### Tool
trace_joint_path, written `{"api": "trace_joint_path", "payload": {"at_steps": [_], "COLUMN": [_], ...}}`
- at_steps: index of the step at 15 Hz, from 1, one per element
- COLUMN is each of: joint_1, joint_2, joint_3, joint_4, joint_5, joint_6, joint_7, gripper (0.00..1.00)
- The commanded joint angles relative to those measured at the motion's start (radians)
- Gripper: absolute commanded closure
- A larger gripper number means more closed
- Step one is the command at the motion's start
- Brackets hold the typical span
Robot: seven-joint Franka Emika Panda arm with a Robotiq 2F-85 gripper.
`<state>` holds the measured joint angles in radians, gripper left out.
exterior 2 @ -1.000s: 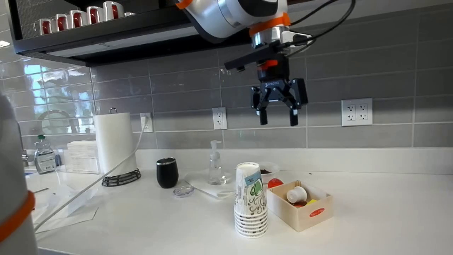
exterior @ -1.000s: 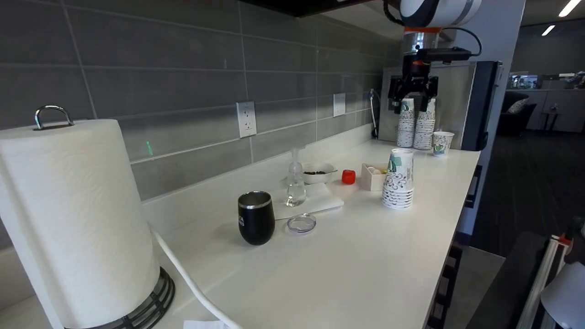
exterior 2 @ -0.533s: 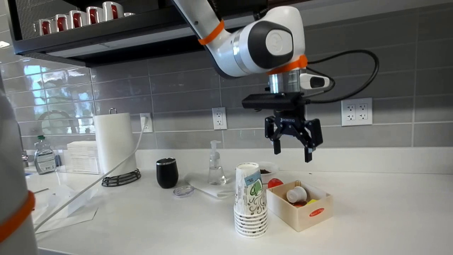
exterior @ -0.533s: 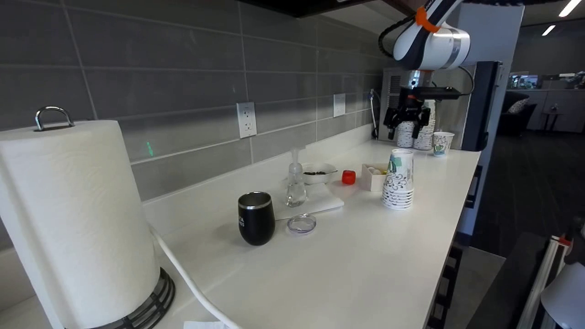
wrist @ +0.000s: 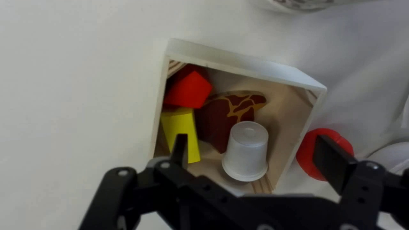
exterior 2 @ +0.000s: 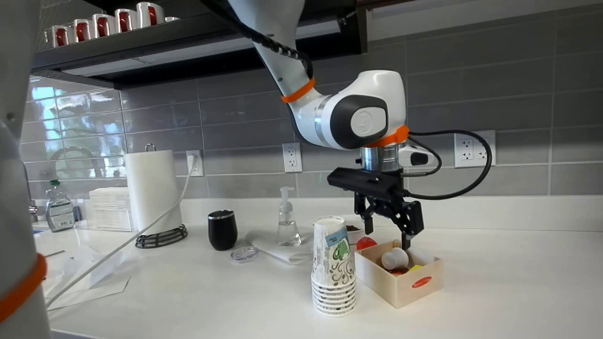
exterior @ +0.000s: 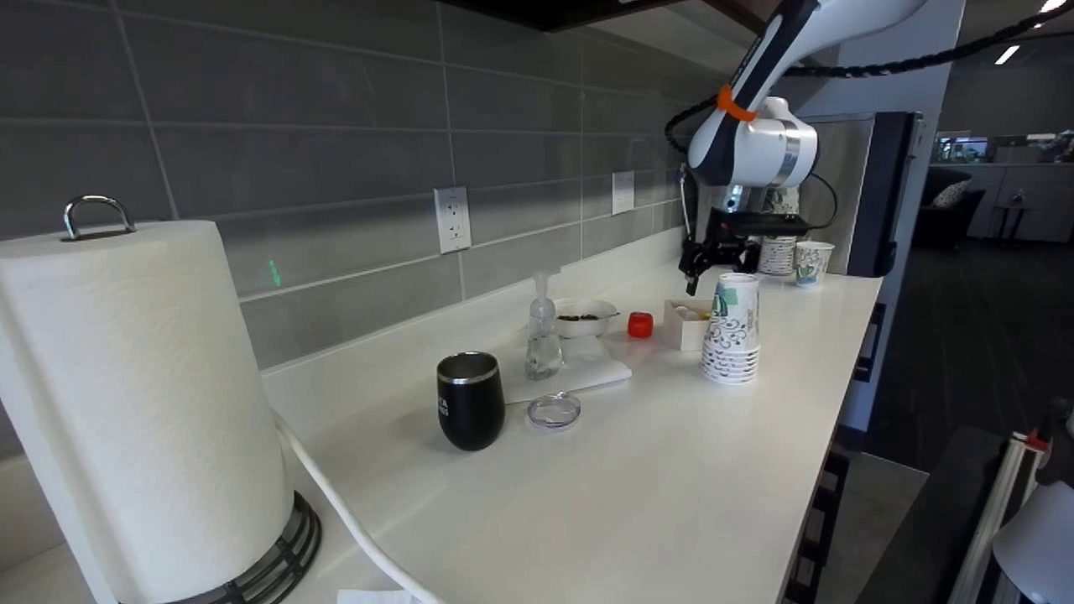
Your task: Remove the coffee pod from the box on the right and place it on the left side of the counter.
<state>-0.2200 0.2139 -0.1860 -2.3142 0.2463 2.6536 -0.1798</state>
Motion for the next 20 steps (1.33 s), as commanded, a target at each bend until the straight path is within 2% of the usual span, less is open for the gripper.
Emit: {"api": "trace_joint_path", "payload": {"at_steps": [1,7,20], "joint_1": [-0.038,-0.073,-0.072], "joint_2": [0.087,0.156,0.247], "joint_3": [0.044,0.063,0.061], "joint_4": [0.082,0.161,0.204], "joint_5": [0.046,0.025,-0.004], "joint_6": [0.018,0.008,0.013], "joint_7": [-0.032,-0.012,0.029], "gripper": [0.00,0.00,0.00]}}
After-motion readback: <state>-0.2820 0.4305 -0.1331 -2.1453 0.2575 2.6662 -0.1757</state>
